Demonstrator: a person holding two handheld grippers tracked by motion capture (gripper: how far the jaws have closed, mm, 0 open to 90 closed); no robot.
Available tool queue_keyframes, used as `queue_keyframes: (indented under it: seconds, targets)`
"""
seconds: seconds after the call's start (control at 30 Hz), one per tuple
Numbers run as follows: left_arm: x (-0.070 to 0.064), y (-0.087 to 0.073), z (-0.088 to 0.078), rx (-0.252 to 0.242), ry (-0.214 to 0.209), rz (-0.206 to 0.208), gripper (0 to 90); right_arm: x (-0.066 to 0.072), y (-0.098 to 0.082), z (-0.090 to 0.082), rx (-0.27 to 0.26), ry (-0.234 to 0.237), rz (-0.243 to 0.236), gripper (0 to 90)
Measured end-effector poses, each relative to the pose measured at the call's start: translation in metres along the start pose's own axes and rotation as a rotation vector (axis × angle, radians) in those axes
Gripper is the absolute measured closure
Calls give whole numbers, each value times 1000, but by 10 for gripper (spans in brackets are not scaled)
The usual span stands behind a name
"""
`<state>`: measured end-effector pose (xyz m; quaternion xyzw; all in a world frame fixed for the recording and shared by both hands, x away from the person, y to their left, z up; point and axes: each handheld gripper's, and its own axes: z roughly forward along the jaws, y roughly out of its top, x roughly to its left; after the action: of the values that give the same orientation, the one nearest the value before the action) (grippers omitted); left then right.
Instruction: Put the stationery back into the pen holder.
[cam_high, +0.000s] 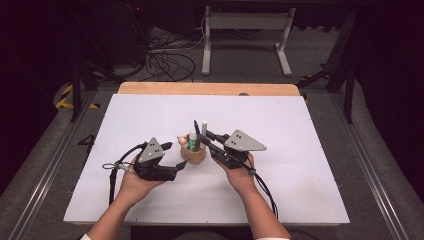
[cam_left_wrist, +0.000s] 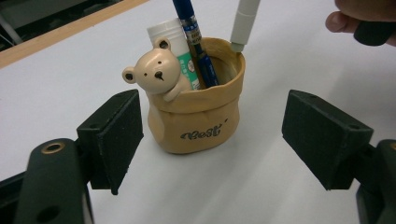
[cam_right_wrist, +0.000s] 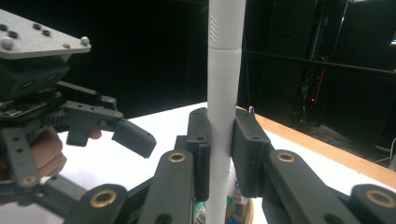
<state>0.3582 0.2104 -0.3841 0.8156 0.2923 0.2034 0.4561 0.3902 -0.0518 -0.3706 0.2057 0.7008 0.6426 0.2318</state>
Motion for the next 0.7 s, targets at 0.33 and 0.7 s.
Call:
queue_keyframes:
  seconds: [0.33,0.7]
  targets:
    - [2,-2,2,-2,3,-16,211,-3,-16,22,4,-16,20,788]
    - [3,-3,3,7,3,-23,211,-2,-25,27,70,-30,16,787]
